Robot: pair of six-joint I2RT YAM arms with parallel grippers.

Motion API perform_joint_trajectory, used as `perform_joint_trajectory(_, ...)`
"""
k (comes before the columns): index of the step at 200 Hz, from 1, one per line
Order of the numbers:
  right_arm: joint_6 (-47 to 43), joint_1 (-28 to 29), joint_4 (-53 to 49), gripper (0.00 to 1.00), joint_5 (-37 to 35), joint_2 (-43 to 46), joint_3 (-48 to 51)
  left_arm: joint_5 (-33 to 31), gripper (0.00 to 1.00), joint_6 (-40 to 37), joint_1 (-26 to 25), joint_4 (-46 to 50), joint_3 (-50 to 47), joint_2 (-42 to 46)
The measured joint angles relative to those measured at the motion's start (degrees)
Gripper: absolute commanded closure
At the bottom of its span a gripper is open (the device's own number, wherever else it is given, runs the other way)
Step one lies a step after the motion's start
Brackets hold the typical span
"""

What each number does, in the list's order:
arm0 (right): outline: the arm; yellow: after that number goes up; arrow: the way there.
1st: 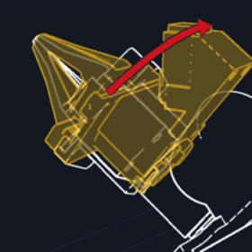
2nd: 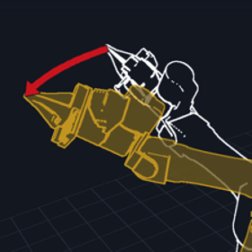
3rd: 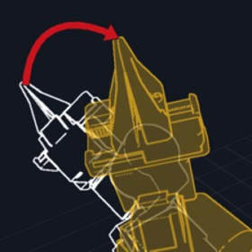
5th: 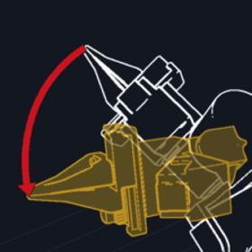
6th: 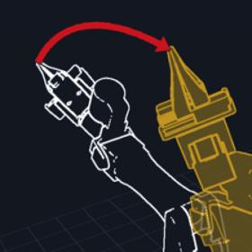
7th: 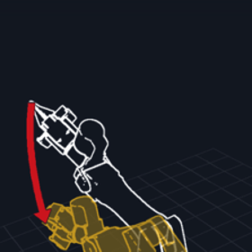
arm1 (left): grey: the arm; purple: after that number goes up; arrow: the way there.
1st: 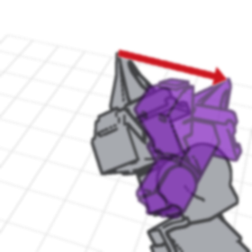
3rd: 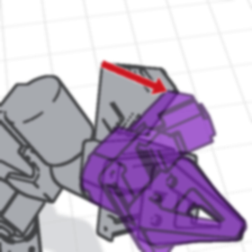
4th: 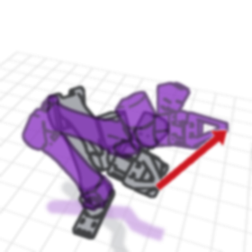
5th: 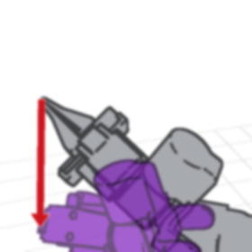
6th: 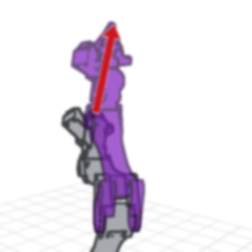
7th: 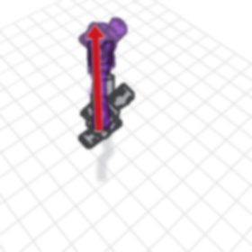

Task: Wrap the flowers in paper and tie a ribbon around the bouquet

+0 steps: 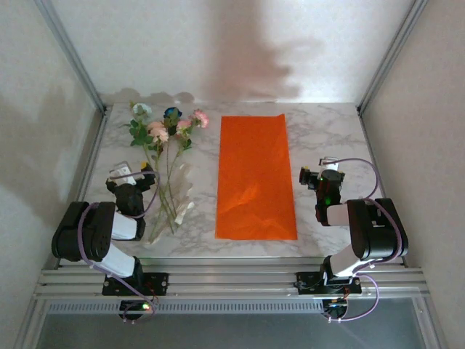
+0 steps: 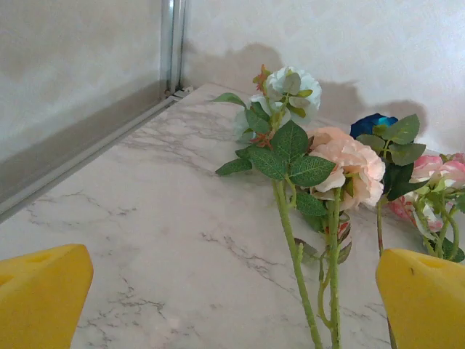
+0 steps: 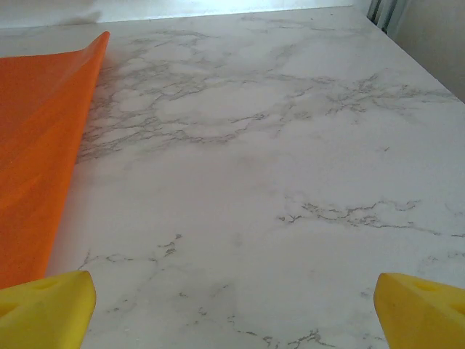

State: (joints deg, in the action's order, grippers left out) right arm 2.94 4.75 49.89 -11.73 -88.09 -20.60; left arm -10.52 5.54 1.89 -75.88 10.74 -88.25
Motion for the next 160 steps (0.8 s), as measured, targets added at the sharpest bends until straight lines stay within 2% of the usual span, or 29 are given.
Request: perform_joint_trajectory(160, 0.04, 0.02, 0.0, 0.01, -0.37, 0.44, 0.09, -1.16, 0.0, 0.0, -0.28, -0.2, -0.2, 0.46)
